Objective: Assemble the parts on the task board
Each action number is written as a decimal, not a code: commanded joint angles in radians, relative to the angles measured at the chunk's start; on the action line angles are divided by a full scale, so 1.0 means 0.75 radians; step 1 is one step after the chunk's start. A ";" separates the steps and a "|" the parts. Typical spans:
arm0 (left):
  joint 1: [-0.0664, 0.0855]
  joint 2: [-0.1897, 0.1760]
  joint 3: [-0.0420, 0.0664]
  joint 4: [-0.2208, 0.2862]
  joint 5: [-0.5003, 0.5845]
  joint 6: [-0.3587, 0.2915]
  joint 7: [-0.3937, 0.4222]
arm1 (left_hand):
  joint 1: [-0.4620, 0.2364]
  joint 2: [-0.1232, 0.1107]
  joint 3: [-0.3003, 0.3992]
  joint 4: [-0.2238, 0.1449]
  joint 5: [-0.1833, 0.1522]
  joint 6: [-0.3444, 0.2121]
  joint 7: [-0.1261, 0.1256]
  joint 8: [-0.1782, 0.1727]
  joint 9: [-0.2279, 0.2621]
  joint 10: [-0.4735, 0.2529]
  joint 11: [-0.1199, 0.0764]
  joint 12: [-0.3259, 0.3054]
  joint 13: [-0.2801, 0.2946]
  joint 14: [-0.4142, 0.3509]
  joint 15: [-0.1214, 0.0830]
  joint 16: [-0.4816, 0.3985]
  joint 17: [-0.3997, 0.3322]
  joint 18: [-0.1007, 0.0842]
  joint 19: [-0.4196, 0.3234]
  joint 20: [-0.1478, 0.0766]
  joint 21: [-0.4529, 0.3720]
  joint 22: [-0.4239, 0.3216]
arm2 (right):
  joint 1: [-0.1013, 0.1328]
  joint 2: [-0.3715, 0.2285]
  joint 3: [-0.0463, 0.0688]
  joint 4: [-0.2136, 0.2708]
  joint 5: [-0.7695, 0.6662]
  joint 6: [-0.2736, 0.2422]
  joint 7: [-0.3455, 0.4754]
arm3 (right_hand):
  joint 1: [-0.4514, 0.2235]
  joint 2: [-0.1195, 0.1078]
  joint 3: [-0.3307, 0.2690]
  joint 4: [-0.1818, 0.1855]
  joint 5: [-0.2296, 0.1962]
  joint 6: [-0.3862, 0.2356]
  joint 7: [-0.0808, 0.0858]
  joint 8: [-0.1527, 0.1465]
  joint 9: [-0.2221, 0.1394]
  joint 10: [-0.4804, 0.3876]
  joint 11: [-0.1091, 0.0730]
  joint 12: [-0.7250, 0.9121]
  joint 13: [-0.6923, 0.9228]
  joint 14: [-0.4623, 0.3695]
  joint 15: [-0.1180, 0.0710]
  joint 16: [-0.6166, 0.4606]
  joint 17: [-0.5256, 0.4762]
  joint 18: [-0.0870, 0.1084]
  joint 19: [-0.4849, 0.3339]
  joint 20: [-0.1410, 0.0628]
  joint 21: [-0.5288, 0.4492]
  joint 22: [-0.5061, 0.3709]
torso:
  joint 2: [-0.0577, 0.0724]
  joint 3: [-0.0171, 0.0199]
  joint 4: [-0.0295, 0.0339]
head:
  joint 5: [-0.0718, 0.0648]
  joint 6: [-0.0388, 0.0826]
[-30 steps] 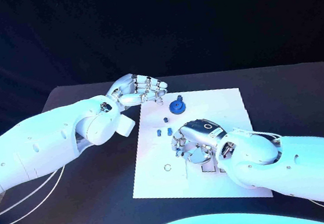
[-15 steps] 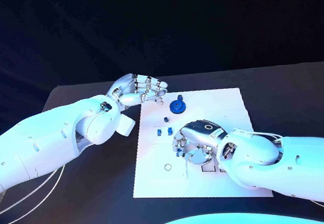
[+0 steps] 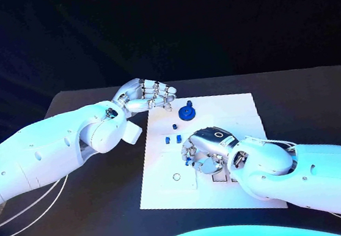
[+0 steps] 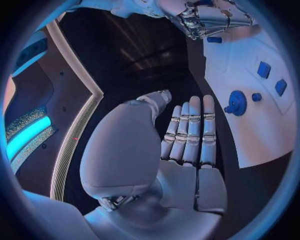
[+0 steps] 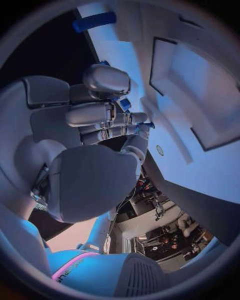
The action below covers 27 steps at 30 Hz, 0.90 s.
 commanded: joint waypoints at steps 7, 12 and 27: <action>0.002 0.001 0.001 0.004 -0.003 0.021 0.006 | -0.006 0.005 -0.004 -0.004 0.007 -0.005 0.005 -0.006 -0.001 -0.007 -0.001 -0.003 -0.002 -0.001 0.007 -0.007 -0.002 0.015 0.007 -0.001 -0.003 -0.001 | -0.003 0.014 -0.004 0.001 -0.035 0.076 -0.021 | -0.015 0.007 0.000 -0.009 0.005 -0.002 0.004 0.010 0.007 0.014 -0.022 0.000 0.003 0.067 -0.005 0.001 -0.004 -0.022 -0.002 -0.001 -0.014 0.034 | 0.001 -0.0010 0.0014 | -0.002 0.001; 0.002 0.001 0.001 0.006 -0.003 0.020 0.006 | -0.006 0.005 -0.004 -0.004 0.007 -0.005 0.005 -0.006 -0.001 -0.007 -0.001 -0.003 -0.002 -0.001 0.007 -0.007 -0.002 0.015 0.007 -0.001 -0.003 -0.001 | -0.003 0.017 -0.004 0.004 -0.034 0.109 -0.018 | -0.028 0.001 -0.010 -0.011 0.002 -0.003 0.003 0.014 0.014 0.014 -0.022 -0.004 0.004 0.065 -0.004 -0.001 -0.009 -0.020 -0.007 0.001 -0.023 0.031 | 0.000 -0.0014 0.0016 | -0.002 0.001; 0.002 -0.003 0.001 0.012 -0.003 0.015 0.008 | -0.007 0.006 -0.004 -0.004 0.007 -0.005 0.005 -0.005 -0.001 -0.008 -0.001 -0.002 -0.003 -0.002 0.007 -0.009 -0.002 0.015 0.008 0.000 -0.007 -0.003 | -0.002 0.012 -0.005 0.005 -0.030 0.137 -0.037 | -0.058 -0.008 -0.036 -0.009 0.013 -0.027 0.006 0.008 0.024 0.000 -0.018 -0.018 0.007 0.062 -0.001 -0.008 -0.023 -0.016 -0.018 0.004 -0.047 0.020 | 0.000 -0.0004 0.0003 | -0.001 -0.002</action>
